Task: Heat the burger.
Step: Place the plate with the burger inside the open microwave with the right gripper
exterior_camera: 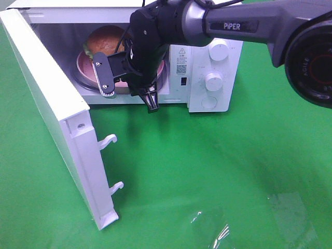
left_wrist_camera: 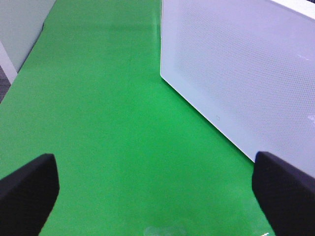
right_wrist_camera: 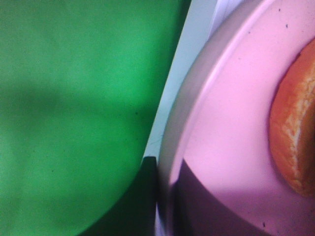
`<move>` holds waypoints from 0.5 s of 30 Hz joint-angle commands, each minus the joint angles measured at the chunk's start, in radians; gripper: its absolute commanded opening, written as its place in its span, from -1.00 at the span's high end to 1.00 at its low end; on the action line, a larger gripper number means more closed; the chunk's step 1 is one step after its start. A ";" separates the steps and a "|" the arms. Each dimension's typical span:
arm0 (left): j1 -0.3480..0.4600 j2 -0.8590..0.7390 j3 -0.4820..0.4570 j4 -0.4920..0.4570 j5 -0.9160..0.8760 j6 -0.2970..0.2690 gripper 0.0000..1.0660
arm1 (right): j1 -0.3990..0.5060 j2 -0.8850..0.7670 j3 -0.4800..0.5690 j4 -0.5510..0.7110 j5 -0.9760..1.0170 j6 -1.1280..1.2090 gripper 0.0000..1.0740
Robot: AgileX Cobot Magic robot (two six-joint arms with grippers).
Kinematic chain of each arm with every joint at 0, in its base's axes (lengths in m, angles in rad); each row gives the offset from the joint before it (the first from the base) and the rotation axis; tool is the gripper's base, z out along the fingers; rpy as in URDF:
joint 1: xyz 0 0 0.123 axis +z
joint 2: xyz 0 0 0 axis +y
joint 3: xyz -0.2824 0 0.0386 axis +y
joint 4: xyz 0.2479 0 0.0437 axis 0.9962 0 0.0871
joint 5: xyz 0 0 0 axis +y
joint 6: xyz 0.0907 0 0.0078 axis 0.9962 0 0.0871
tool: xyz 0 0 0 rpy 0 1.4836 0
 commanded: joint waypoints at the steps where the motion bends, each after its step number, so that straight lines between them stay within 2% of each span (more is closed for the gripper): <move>1: 0.004 -0.023 0.004 -0.004 -0.010 0.002 -0.87 | -0.010 -0.013 -0.018 -0.019 -0.057 0.006 1.00; 11: 0.004 -0.023 0.004 -0.004 -0.010 0.002 -0.87 | -0.010 -0.013 -0.018 -0.021 -0.077 -0.012 0.91; 13: 0.004 -0.023 0.004 -0.004 -0.010 0.002 -0.87 | -0.010 -0.013 -0.018 -0.018 -0.077 -0.012 0.72; 14: 0.004 -0.023 0.004 -0.004 -0.010 0.002 -0.87 | -0.010 -0.013 -0.018 -0.018 -0.077 -0.012 0.72; 15: 0.004 -0.023 0.004 -0.004 -0.010 0.002 -0.87 | -0.009 -0.013 -0.018 -0.018 -0.077 -0.013 0.59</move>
